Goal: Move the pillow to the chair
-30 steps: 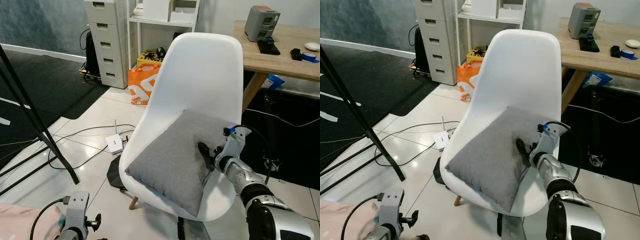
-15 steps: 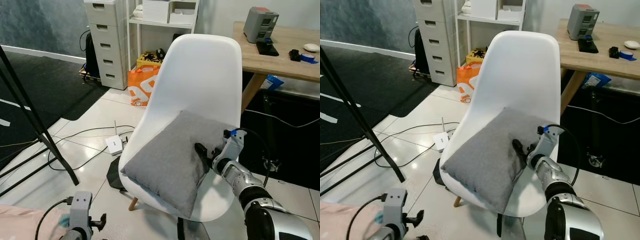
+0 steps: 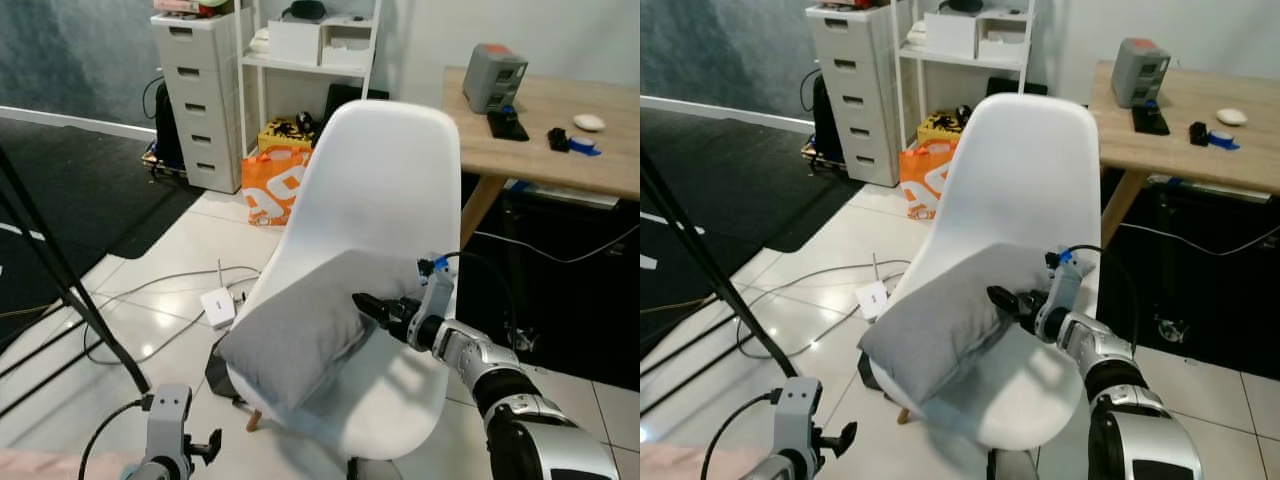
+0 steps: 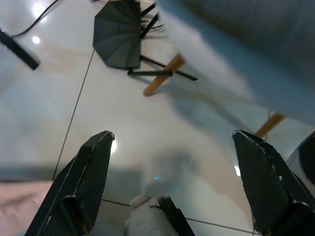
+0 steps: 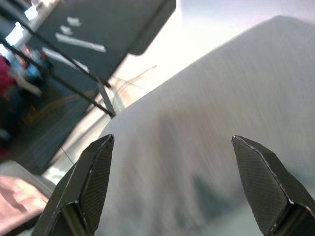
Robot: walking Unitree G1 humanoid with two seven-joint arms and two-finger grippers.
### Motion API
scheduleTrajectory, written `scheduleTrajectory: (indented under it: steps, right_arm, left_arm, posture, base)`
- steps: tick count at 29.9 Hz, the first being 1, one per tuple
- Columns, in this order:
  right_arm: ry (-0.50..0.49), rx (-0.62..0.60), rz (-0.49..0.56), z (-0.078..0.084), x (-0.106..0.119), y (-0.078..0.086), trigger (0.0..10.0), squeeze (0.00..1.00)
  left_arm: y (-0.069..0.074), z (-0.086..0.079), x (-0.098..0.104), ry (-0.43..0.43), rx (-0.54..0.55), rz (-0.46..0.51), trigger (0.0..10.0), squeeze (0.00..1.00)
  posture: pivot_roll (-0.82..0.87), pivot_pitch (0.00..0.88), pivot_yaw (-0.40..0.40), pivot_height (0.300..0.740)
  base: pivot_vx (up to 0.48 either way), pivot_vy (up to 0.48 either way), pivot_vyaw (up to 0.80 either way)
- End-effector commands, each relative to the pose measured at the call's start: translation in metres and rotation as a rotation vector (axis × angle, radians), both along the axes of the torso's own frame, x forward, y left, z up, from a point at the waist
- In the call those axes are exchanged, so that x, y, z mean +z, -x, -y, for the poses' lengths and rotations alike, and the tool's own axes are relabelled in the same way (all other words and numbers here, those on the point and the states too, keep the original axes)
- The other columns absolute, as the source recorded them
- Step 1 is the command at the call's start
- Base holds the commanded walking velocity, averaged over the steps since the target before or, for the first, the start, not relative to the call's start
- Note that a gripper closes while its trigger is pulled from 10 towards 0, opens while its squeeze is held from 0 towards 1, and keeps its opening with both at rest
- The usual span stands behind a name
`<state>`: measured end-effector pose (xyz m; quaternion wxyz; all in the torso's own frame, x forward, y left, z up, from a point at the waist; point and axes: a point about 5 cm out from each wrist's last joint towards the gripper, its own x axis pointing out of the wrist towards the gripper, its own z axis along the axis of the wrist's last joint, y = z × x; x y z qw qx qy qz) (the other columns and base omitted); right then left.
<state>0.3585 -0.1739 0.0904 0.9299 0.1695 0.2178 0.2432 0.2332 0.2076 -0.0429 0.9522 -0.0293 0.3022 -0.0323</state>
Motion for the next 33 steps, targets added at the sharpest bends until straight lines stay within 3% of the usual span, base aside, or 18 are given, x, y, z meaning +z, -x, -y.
scheduleTrajectory:
  steps: [1, 9, 12, 13, 14, 23, 24, 33]
  right_arm:
    - [0.062, 0.005, -0.032, 0.001, -0.010, 0.005, 10.0, 0.00]
    - [0.159, 0.033, -0.143, 0.008, -0.028, 0.017, 10.0, 0.00]
    - [0.020, 0.042, -0.067, 0.006, -0.015, 0.012, 10.0, 0.00]
    - [0.020, 0.042, -0.067, 0.006, -0.015, 0.012, 10.0, 0.00]
    - [-0.060, 0.058, -0.022, 0.005, -0.006, 0.009, 10.0, 0.00]
    - [-0.129, 0.017, 0.020, 0.003, -0.001, 0.006, 10.0, 0.00]
    - [-0.111, -0.038, -0.003, 0.007, -0.011, 0.010, 10.0, 0.00]
    - [-0.036, -0.120, -0.093, 0.022, -0.042, 0.030, 10.0, 0.00]
  left_arm:
    - [0.005, 0.000, -0.004, 0.017, 0.010, -0.023, 10.0, 0.00]
    - [0.005, 0.001, -0.004, 0.023, 0.000, -0.026, 10.0, 0.00]
    - [0.005, 0.001, -0.004, 0.026, 0.003, -0.025, 10.0, 0.00]
    - [0.005, 0.001, -0.004, 0.026, 0.003, -0.025, 10.0, 0.00]
    - [0.005, 0.001, -0.004, 0.025, 0.002, -0.025, 10.0, 0.00]
    - [0.005, -0.001, -0.004, 0.020, 0.031, -0.022, 10.0, 0.00]
    - [0.004, -0.004, -0.003, 0.019, 0.056, -0.020, 10.0, 0.00]
    - [0.003, -0.008, -0.002, 0.018, 0.090, -0.014, 10.0, 0.00]
  posture:
    - [-0.14, 0.063, -0.026, 0.649]
    - [-0.14, 0.073, -0.024, 0.649]
    - [-0.14, 0.071, -0.021, 0.649]
    - [-0.14, 0.071, -0.021, 0.649]
    - [-0.14, 0.070, -0.022, 0.659]
    - [-0.14, 0.072, -0.019, 0.689]
    - [-0.14, 0.069, -0.026, 0.699]
    - [-0.14, 0.063, -0.034, 0.729]
  base:
    - [0.000, 0.000, 0.00]
    - [0.000, 0.000, 0.00]
    - [0.000, 0.000, 0.00]
    - [0.000, 0.000, 0.00]
    - [0.000, 0.000, 0.00]
    - [0.000, 0.000, 0.00]
    - [0.000, 0.000, 0.00]
    - [0.000, 0.000, 0.00]
